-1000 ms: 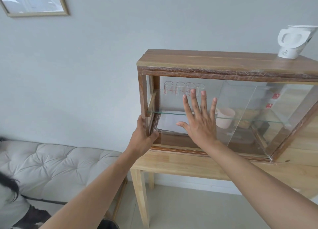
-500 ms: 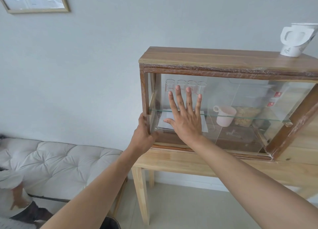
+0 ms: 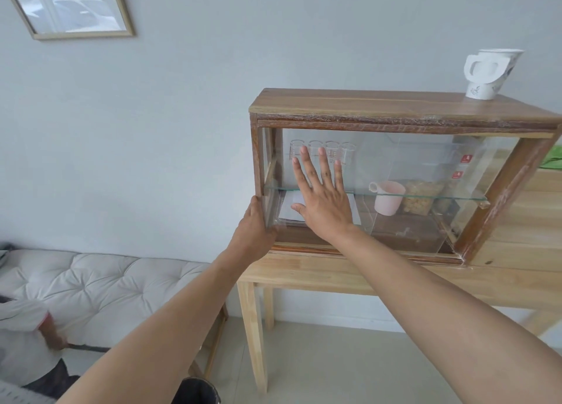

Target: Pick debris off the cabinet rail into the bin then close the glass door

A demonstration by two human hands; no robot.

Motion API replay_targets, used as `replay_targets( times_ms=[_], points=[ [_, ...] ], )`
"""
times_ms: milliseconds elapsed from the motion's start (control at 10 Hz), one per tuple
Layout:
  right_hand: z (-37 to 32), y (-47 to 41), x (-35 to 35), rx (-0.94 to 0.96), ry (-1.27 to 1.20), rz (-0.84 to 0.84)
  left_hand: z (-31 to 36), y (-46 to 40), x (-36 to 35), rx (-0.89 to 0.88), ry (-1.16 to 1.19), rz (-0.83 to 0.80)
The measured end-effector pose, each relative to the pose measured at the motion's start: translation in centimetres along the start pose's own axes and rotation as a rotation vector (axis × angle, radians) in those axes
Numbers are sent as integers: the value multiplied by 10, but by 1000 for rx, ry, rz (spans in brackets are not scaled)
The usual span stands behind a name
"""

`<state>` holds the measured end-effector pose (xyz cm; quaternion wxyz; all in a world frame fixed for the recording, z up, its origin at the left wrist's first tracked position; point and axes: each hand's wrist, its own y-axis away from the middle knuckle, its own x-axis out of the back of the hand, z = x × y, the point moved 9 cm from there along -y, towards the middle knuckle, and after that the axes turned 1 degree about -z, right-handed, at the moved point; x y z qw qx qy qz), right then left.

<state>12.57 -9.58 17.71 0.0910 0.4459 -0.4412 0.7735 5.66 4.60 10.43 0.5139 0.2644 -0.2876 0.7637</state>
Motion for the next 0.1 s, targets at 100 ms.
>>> replay_targets(
  times_ms=[100],
  points=[
    [15,22,8,-15,-49,-36,15,14,3,-16,-166,-23]
  ],
)
